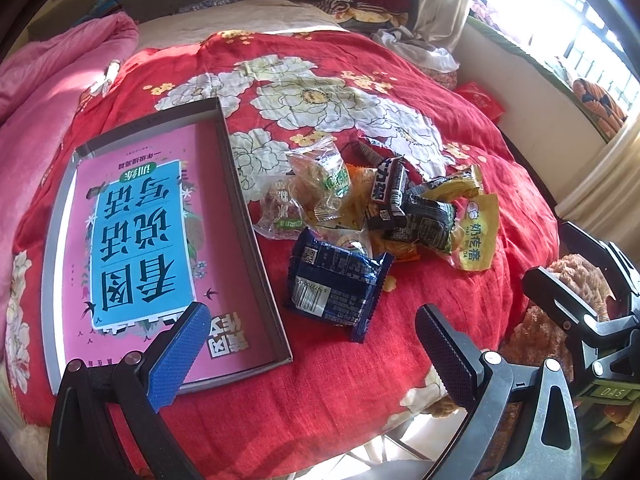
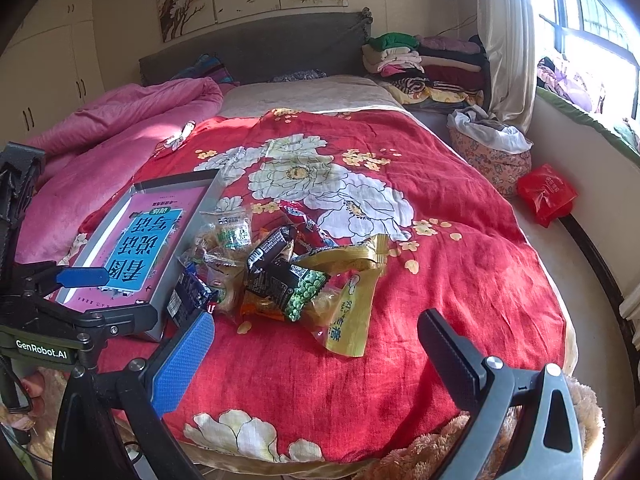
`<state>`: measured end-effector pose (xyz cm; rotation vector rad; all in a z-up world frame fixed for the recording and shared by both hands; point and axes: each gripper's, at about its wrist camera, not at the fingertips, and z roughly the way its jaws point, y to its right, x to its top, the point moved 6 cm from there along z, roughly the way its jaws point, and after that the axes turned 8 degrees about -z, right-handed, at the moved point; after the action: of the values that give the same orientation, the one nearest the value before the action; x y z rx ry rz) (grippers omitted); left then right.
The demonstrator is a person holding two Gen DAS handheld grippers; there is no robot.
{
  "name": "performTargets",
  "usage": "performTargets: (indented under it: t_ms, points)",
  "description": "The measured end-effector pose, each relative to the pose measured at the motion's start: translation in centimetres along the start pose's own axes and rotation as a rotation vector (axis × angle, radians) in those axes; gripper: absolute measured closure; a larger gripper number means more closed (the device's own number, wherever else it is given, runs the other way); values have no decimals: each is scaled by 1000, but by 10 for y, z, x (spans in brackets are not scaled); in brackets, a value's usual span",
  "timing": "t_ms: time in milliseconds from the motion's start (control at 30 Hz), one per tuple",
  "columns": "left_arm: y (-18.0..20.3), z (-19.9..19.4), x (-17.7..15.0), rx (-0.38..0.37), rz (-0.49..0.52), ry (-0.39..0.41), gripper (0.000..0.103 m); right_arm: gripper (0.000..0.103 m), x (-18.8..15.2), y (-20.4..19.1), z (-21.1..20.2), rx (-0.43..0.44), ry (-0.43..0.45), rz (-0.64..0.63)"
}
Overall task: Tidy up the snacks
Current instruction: 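Move the right gripper onto the black-and-green snack pack and close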
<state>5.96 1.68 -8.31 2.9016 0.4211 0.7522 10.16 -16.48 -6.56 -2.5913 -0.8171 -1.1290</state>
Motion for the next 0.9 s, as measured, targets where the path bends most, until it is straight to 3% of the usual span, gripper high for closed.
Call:
performTargets:
  t_ms: [267, 567, 733, 900]
  points:
    - [3, 18, 4, 6, 56, -28, 1, 0, 3, -5, 7, 14, -8, -50]
    - [9, 35, 13, -18, 87, -64, 1, 0, 10, -19, 31, 72, -57, -209]
    - [8, 44, 12, -16, 102, -89, 1, 1, 17, -25, 48, 41, -62, -335]
    - [6, 53, 10, -6, 103, -109, 1, 1, 24, -23, 65, 72, -66, -360]
